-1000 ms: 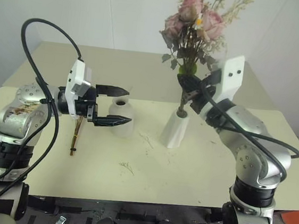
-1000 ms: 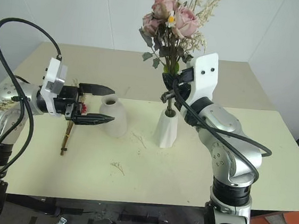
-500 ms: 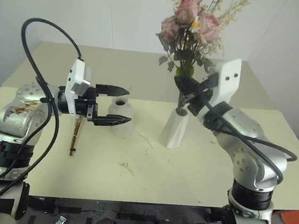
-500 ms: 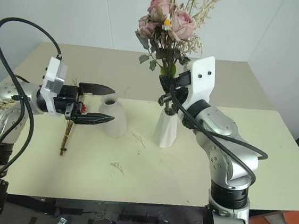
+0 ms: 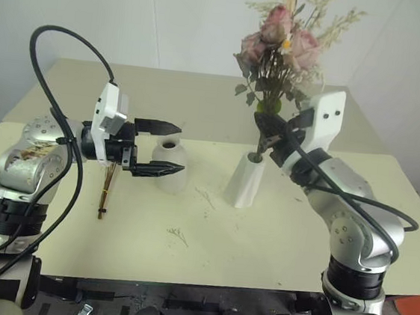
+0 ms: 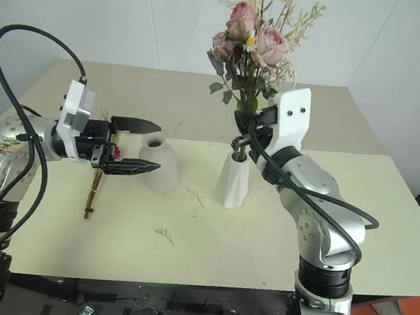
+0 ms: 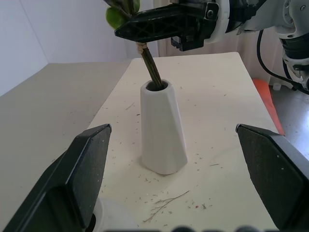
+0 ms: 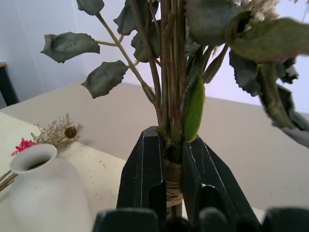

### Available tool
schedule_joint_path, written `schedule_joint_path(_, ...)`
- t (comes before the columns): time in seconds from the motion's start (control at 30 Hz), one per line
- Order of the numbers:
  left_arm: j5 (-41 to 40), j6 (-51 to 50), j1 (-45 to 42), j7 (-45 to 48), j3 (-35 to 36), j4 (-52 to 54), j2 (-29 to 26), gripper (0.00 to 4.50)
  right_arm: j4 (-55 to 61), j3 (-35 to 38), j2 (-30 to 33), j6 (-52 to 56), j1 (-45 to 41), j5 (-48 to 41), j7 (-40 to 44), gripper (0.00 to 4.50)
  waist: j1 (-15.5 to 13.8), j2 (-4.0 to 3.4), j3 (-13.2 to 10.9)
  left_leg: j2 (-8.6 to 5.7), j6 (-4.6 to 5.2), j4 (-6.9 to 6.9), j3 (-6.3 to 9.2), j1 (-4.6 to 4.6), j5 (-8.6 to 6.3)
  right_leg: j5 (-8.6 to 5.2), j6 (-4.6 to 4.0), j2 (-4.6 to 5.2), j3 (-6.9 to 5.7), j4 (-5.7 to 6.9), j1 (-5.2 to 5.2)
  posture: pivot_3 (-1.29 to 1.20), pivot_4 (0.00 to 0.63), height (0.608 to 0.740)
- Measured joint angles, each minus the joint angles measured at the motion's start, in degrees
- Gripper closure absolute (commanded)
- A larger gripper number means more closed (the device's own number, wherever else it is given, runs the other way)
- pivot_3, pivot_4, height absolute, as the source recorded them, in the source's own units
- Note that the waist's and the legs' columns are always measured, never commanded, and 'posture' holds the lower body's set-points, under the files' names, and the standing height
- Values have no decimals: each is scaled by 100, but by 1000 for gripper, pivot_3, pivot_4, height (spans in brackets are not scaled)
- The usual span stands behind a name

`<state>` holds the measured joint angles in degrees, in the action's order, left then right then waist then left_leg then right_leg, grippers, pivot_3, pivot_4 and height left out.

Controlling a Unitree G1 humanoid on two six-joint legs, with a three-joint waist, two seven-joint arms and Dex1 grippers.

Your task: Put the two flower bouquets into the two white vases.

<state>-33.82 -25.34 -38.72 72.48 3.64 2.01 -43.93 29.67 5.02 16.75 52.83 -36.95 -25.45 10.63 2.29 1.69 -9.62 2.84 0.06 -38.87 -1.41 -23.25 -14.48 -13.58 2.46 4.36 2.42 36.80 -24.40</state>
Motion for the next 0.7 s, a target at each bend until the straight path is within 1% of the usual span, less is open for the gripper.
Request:
schedule_joint_path(0.27,-3,-4,0,-60,39,2,-12,0,-13,-156,87,3,53,75,32,1589,1,0,0,0,0,0,0,0,0,0,0,0,0,-1,0,0,150,740)
schedule_joint_path(0.37,-4,-10,1,-82,43,18,-34,0,41,-165,368,36,54,80,87,563,-4,0,0,0,0,0,0,-1,0,0,0,0,0,-1,0,0,150,740)
schedule_joint_path(0.43,-6,-20,7,-103,70,39,-51,0,161,-112,645,177,56,18,199,563,-23,0,0,0,0,0,0,-2,0,0,0,0,-1,-2,0,0,150,740)
schedule_joint_path(0.53,-31,-92,35,-120,133,121,-72,0,491,179,1185,514,193,-263,496,563,-59,0,0,0,0,0,0,-3,0,0,0,1,-2,-3,1,0,150,740)
schedule_joint_path(0.63,-37,-115,90,-152,200,199,-100,0,775,496,1879,835,476,-594,927,563,-111,0,0,0,0,0,0,0,0,-1,0,1,-1,-8,2,0,150,740)
schedule_joint_path(0.7,-38,-122,147,-185,240,211,-125,0,932,655,2201,943,654,-776,1167,563,-121,1,0,0,0,0,0,3,0,-1,0,0,0,-8,3,0,150,740)
